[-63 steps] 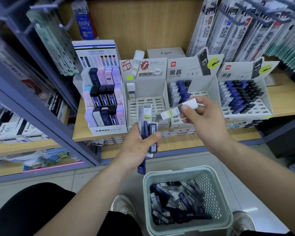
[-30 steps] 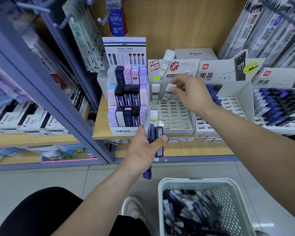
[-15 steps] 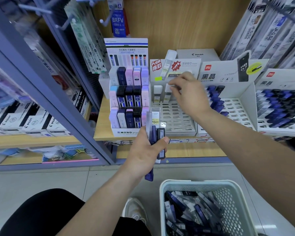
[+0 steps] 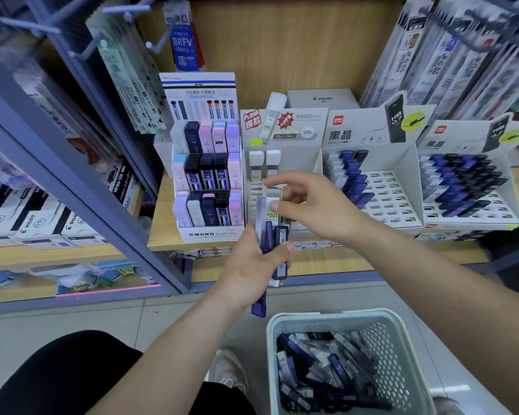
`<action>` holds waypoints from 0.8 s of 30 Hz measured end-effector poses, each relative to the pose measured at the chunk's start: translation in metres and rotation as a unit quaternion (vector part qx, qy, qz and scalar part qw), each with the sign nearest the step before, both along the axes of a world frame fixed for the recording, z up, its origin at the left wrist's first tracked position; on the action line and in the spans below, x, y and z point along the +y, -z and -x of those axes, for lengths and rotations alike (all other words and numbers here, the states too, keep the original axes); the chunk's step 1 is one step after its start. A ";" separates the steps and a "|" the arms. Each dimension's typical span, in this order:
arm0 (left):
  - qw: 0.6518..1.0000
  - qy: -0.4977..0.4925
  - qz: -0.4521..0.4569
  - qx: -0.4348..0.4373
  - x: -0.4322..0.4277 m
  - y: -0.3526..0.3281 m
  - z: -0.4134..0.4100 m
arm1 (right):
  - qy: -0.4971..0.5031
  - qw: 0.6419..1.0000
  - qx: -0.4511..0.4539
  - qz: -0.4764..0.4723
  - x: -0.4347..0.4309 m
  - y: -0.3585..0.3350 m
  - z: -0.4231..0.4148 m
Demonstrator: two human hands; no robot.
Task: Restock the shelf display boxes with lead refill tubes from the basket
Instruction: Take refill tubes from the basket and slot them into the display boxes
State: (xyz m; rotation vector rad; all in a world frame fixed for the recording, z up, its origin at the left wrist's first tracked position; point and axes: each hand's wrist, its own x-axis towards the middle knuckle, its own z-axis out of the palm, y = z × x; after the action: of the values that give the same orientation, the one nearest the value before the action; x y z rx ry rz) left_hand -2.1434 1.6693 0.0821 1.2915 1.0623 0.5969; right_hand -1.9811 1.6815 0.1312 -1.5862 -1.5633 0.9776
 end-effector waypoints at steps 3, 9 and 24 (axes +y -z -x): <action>0.999 0.017 0.031 -0.029 -0.006 -0.007 -0.009 | 0.053 0.997 0.057 0.014 -0.006 -0.004 -0.013; 0.999 0.035 0.025 -0.024 -0.010 -0.013 -0.019 | 0.142 0.984 0.110 0.004 -0.016 -0.005 -0.028; 0.999 -0.022 -0.039 0.028 -0.002 -0.006 -0.014 | 0.128 0.976 0.172 0.046 -0.066 0.018 -0.040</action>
State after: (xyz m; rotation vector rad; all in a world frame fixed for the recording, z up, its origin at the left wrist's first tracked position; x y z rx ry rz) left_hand -2.1294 1.6673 0.0884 1.3631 1.1257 0.6446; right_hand -1.9409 1.6154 0.1129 -1.5373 -1.0647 1.1221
